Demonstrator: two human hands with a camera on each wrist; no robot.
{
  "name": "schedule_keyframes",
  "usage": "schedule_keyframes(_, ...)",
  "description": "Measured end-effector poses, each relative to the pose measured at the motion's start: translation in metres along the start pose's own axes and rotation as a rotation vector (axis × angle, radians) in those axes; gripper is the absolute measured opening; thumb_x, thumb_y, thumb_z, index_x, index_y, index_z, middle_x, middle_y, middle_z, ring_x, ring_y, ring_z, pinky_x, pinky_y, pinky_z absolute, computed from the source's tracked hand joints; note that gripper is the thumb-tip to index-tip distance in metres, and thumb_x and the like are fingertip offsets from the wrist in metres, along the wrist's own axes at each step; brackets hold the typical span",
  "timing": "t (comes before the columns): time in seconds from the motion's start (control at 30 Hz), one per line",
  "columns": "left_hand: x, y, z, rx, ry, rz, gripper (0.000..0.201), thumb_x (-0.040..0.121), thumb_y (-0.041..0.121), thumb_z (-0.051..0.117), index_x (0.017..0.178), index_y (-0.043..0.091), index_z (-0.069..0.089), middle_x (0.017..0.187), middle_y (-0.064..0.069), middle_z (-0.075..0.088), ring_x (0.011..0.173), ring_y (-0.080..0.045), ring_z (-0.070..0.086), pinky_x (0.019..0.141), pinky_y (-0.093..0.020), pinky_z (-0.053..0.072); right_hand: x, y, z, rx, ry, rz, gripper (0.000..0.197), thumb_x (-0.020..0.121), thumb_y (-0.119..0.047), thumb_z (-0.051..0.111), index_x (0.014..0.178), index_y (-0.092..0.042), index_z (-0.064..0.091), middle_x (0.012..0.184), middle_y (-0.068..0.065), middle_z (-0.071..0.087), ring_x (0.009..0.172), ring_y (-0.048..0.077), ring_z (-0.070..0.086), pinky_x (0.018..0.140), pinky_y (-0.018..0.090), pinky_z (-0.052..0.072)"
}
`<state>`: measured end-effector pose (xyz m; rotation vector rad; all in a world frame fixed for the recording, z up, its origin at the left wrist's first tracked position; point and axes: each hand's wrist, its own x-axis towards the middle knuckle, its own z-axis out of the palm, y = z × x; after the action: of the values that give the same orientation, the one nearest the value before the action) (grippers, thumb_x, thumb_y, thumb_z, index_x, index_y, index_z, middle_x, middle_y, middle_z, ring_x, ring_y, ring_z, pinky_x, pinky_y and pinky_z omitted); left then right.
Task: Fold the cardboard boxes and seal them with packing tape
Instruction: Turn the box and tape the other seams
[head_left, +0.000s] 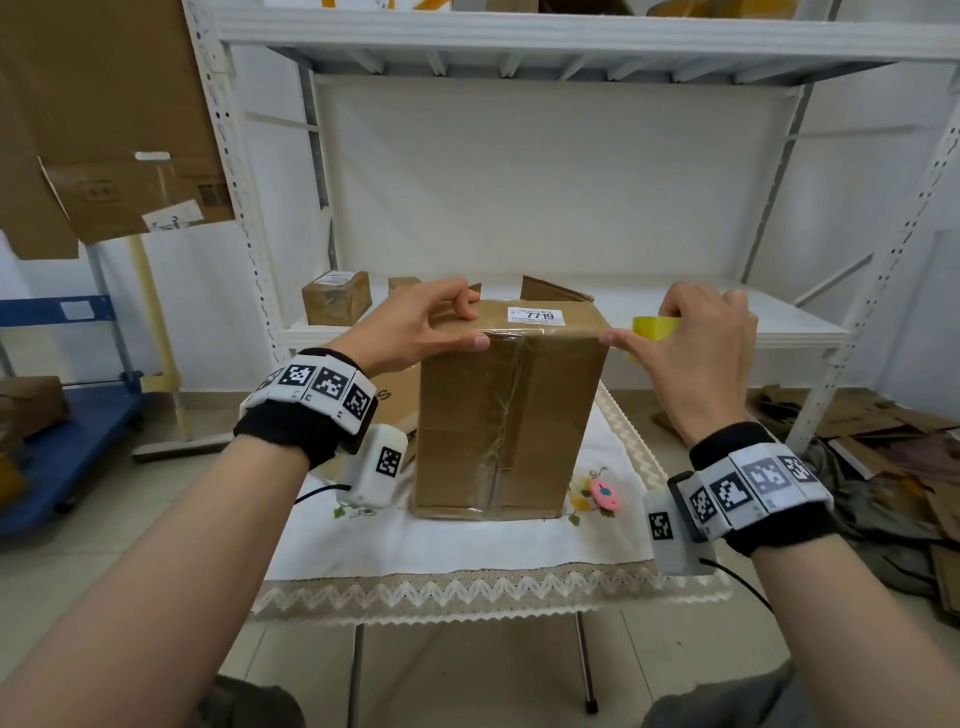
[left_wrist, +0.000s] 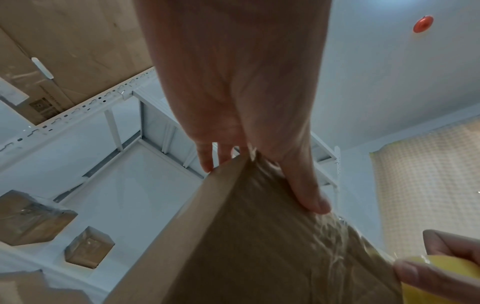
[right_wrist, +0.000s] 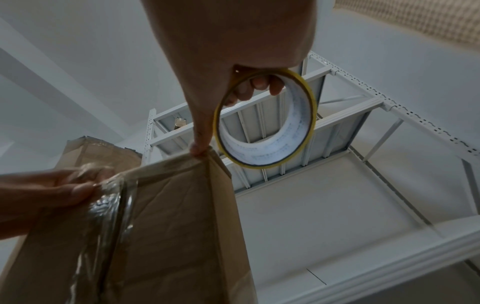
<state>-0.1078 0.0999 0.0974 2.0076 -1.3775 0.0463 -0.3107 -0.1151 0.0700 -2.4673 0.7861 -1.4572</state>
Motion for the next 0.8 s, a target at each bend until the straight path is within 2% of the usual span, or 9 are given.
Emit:
schedule_keyframes(0.13, -0.002, -0.001, -0.002, -0.034, -0.004, 0.0, 0.03, 0.084, 0.043, 0.074, 0.09, 0.018, 0.058, 0.139, 0.007, 0.059, 0.126, -0.012, 0.051, 0.105, -0.035, 0.039, 0.006, -0.005, 0.002, -0.018, -0.047, 0.043, 0.054, 0.072, -0.064, 0.076, 0.079, -0.018, 0.051, 0.084, 0.0, 0.052, 0.09, 0.02, 0.036, 0.076, 0.033, 0.023)
schedule_keyframes(0.27, -0.005, -0.005, 0.0, -0.075, 0.03, 0.002, 0.025, 0.09, 0.041, 0.068, 0.086, 0.02, 0.056, 0.136, 0.01, 0.06, 0.122, -0.006, 0.053, 0.092, -0.018, 0.037, 0.01, -0.004, 0.004, 0.031, -0.073, 0.079, 0.048, 0.078, -0.061, 0.075, 0.075, -0.017, 0.054, 0.081, 0.0, 0.052, 0.091, 0.022, 0.039, 0.077, 0.033, 0.024)
schedule_keyframes(0.33, -0.006, -0.007, 0.004, -0.111, 0.086, 0.001, 0.025, 0.095, 0.037, 0.063, 0.081, 0.019, 0.053, 0.131, 0.012, 0.063, 0.118, 0.0, 0.055, 0.087, -0.013, 0.036, 0.012, -0.001, 0.007, 0.062, -0.074, 0.099, 0.045, 0.083, -0.056, 0.072, 0.072, -0.016, 0.054, 0.078, 0.002, 0.054, 0.093, 0.026, 0.042, 0.077, 0.034, 0.025)
schedule_keyframes(0.47, -0.009, -0.013, 0.01, -0.154, 0.169, 0.017, 0.02, 0.097, 0.028, 0.062, 0.082, 0.018, 0.053, 0.128, 0.011, 0.065, 0.117, 0.006, 0.055, 0.091, -0.017, 0.041, 0.017, 0.002, 0.013, 0.093, -0.078, 0.113, 0.043, 0.083, -0.051, 0.074, 0.066, -0.018, 0.053, 0.073, 0.002, 0.053, 0.091, 0.025, 0.041, 0.077, 0.034, 0.025)
schedule_keyframes(0.53, -0.008, -0.018, 0.01, -0.18, 0.171, 0.025, 0.012, 0.099, 0.027, 0.059, 0.092, 0.017, 0.057, 0.128, 0.012, 0.065, 0.117, 0.002, 0.057, 0.096, -0.024, 0.044, 0.02, 0.001, 0.015, 0.101, -0.097, 0.128, 0.044, 0.082, -0.049, 0.075, 0.062, -0.02, 0.049, 0.07, 0.0, 0.049, 0.092, 0.026, 0.041, 0.077, 0.034, 0.026)
schedule_keyframes(0.63, -0.01, -0.021, 0.01, -0.187, 0.153, 0.033, 0.016, 0.101, 0.034, 0.054, 0.109, 0.021, 0.061, 0.127, 0.012, 0.065, 0.114, -0.001, 0.06, 0.097, -0.028, 0.048, 0.023, -0.001, 0.015, 0.087, -0.148, 0.15, 0.046, 0.083, -0.045, 0.075, 0.059, -0.022, 0.044, 0.067, -0.003, 0.045, 0.093, 0.027, 0.041, 0.076, 0.034, 0.029)
schedule_keyframes(0.73, -0.01, -0.011, 0.004, -0.037, 0.107, 0.06, 0.019, 0.103, 0.037, 0.049, 0.114, 0.03, 0.063, 0.125, 0.011, 0.066, 0.11, -0.001, 0.059, 0.093, -0.025, 0.045, 0.026, -0.001, 0.016, 0.062, -0.178, 0.145, 0.044, 0.083, -0.044, 0.075, 0.059, -0.023, 0.043, 0.066, -0.002, 0.047, 0.092, 0.029, 0.046, 0.076, 0.035, 0.031)
schedule_keyframes(0.8, -0.005, 0.003, 0.0, 0.201, 0.08, 0.057, 0.021, 0.104, 0.037, 0.046, 0.113, 0.029, 0.063, 0.119, 0.006, 0.068, 0.109, -0.011, 0.06, 0.092, -0.029, 0.044, 0.029, -0.002, 0.017, 0.04, -0.178, 0.127, 0.043, 0.081, -0.044, 0.075, 0.06, -0.023, 0.044, 0.069, 0.001, 0.052, 0.092, 0.031, 0.05, 0.076, 0.035, 0.033)
